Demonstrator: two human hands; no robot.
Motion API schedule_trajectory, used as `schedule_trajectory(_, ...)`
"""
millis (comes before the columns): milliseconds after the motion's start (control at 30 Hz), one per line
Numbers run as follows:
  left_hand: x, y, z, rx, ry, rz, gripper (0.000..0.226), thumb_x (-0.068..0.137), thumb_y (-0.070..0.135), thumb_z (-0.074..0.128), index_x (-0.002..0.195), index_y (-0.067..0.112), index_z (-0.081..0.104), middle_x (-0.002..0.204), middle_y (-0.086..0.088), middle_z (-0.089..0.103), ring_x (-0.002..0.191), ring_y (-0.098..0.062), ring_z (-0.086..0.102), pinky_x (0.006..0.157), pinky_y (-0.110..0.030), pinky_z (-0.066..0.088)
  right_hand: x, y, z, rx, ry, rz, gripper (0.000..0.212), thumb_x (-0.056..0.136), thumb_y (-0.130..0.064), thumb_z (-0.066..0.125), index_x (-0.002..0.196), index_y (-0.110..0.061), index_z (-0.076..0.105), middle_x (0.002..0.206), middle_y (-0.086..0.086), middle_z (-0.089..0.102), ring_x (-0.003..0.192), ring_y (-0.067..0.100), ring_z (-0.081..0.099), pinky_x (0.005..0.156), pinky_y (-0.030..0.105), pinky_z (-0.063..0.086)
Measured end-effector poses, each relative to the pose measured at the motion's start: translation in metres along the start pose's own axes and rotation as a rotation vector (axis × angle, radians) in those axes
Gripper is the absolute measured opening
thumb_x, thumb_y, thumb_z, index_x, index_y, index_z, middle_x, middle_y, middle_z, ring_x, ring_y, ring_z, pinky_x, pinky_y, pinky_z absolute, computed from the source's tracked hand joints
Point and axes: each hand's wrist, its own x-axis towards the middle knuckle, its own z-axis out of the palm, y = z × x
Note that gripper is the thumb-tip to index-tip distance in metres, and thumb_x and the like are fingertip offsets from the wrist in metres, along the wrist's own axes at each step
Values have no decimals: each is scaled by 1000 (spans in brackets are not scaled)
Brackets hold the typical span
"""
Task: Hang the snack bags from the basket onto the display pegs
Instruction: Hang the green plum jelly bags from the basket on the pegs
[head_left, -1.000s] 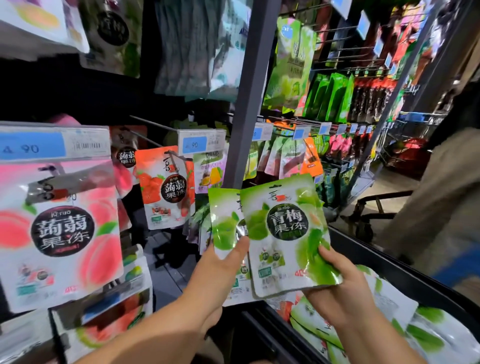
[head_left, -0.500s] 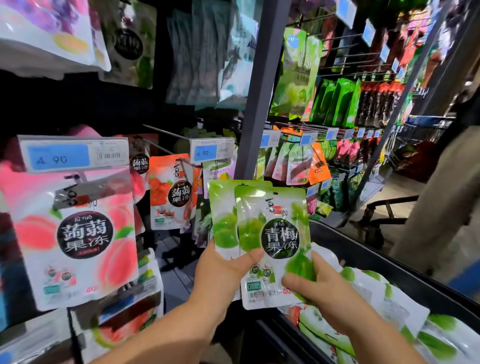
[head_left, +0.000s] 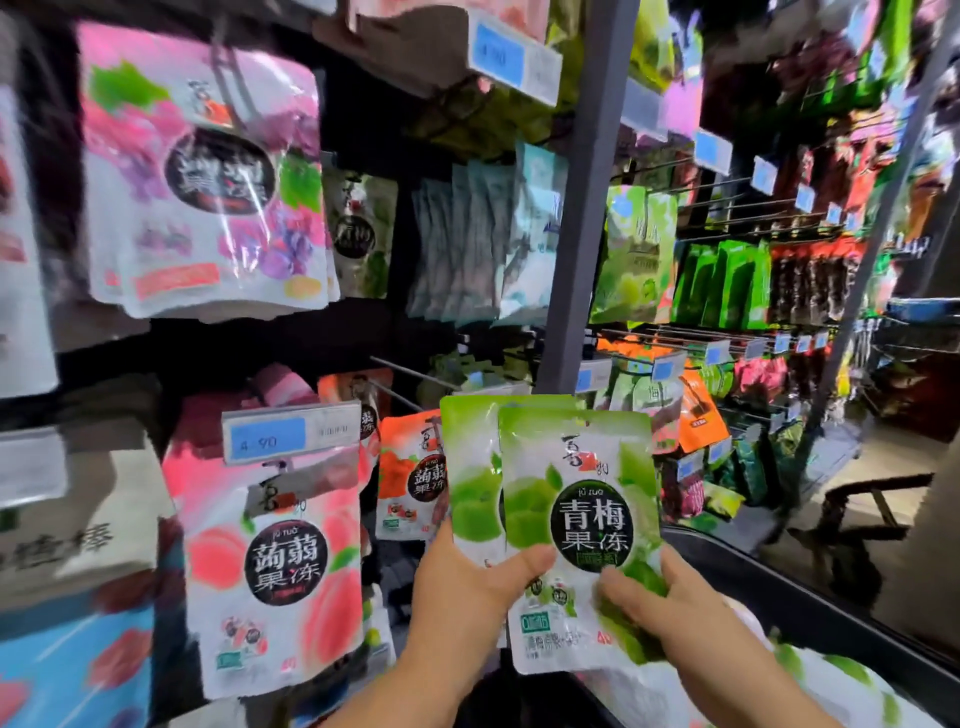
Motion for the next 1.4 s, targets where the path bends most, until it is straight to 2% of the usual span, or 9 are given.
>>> schedule_trajectory(100, 1, 13, -13, 25, 45, 17, 50, 53, 34, 88, 99, 22, 71, 91, 6, 77, 88, -16, 74, 87, -46, 56, 10, -8, 20, -39, 46, -28, 21, 89, -20, 69, 109, -21, 65, 88, -4, 78, 77, 11, 74, 67, 25, 56)
schedule_trajectory(200, 4, 26, -25, 34, 64, 61, 39, 64, 18, 90, 98, 22, 71, 90, 4, 77, 86, -16, 74, 86, -46, 56, 17, -20, 38, -46, 67, -76, 24, 85, -28, 73, 108, -22, 68, 96, 1, 78, 91, 23, 74, 90, 46, 56)
schedule_trajectory(400, 18, 62, -41, 65, 86, 180, 30, 72, 10, 83, 97, 20, 71, 88, 9, 77, 82, -7, 73, 68, -17, 52, 31, -51, 56, -94, 119, -262, 14, 89, -21, 71, 103, -21, 68, 91, 0, 78, 84, 19, 74, 79, 40, 59)
schedule_trajectory(500, 28, 79, -46, 133, 107, 239, 29, 71, 13, 84, 95, 22, 70, 83, 12, 76, 78, -1, 71, 64, -10, 48, 39, -66, 62, -103, 116, -309, 15, 89, -21, 71, 102, -25, 66, 93, -5, 77, 84, 12, 74, 73, 26, 58)
schedule_trajectory(733, 40, 107, -55, 204, 144, 316, 29, 71, 13, 85, 91, 22, 67, 73, 16, 70, 58, 12, 61, 53, -5, 42, 61, -102, 68, -4, -61, -208, 30, 91, -18, 68, 120, -15, 62, 109, 3, 75, 99, 23, 72, 90, 44, 57)
schedule_trajectory(900, 50, 126, -66, 172, 191, 320, 25, 74, 24, 83, 87, 18, 63, 67, 5, 68, 41, 5, 50, 43, -10, 37, 77, -126, 76, 56, -39, -290, 26, 92, -14, 66, 117, -16, 63, 104, 4, 76, 95, 23, 73, 79, 36, 58)
schedule_trajectory(1067, 55, 151, -82, 289, 291, 373, 21, 75, 38, 80, 84, 27, 65, 67, 13, 68, 61, -4, 59, 55, -20, 39, 98, -161, 82, 96, -8, -382, 27, 93, -16, 66, 119, -17, 62, 107, 5, 75, 97, 25, 73, 90, 47, 57)
schedule_trajectory(1300, 48, 159, -107, 308, 368, 396, 30, 69, 42, 85, 89, 31, 66, 74, 13, 72, 68, -1, 64, 60, -19, 42, 127, -195, 93, 161, -39, -401, 17, 95, -13, 62, 112, -14, 61, 98, 8, 76, 87, 25, 73, 73, 39, 59)
schedule_trajectory(1400, 49, 162, -115, 283, 368, 379, 46, 59, 55, 86, 93, 30, 68, 80, 14, 75, 73, -7, 70, 69, -31, 51, 139, -204, 94, 141, -44, -397, 22, 96, -15, 62, 117, -11, 60, 106, 13, 74, 93, 30, 72, 77, 42, 58)
